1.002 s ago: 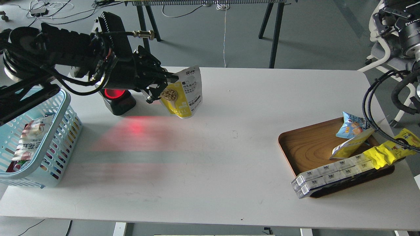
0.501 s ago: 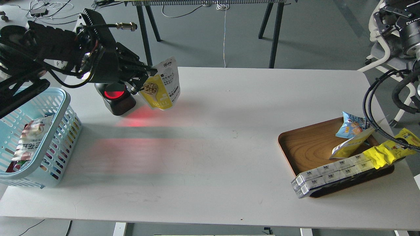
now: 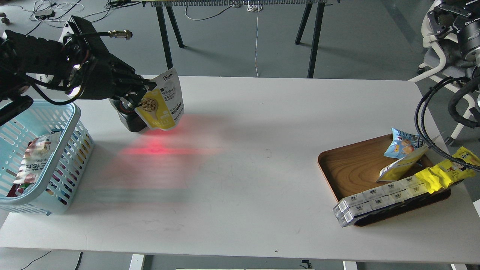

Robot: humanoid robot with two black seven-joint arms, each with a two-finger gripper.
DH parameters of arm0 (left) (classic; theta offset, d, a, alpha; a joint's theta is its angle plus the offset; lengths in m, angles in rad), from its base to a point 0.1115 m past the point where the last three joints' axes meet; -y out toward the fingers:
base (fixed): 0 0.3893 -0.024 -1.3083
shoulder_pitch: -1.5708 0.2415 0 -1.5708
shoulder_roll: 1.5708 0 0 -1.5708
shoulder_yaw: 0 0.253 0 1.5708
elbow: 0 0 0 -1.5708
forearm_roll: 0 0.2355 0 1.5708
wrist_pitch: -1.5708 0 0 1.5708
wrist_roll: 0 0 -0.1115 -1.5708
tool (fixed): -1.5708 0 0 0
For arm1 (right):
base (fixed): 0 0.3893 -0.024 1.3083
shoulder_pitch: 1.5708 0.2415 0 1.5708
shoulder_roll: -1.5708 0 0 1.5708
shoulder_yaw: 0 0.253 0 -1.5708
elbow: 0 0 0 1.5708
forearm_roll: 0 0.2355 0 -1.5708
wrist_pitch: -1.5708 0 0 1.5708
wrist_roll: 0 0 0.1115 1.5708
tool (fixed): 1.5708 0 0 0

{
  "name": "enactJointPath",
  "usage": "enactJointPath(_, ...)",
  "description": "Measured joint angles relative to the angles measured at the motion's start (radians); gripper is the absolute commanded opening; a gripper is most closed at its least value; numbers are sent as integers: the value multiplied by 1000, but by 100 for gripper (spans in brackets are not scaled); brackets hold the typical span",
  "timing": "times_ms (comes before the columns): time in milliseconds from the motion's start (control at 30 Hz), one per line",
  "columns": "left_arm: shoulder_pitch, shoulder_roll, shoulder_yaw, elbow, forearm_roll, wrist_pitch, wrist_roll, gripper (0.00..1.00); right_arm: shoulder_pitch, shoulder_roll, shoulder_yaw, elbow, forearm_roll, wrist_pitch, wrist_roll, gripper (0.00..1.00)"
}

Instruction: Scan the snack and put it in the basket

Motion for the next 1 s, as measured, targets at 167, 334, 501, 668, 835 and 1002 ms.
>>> enactJointPath(167,0,21,0,-61,0,-7,0,0,0,1,0,0,0,0,0,99)
enactJointPath(334,0,29,-1,-87,0,-8,0,0,1,0,0,0,0,0,0,99)
enactJointPath(501,-1,30,-2,-100,0,-8,0,0,1,-7,3,-2,0,0,0,99)
enactJointPath(668,-1,34,-2,-127,0,-15,0,0,1,-8,7,-1,0,0,0,99)
enactJointPath(835,-1,39,-2,-155,0,-25,0,0,1,-8,8,0,0,0,0,99)
enactJointPath(1002,-3,39,-2,-163,0,-30,0,0,1,-8,8,1,0,0,0,99)
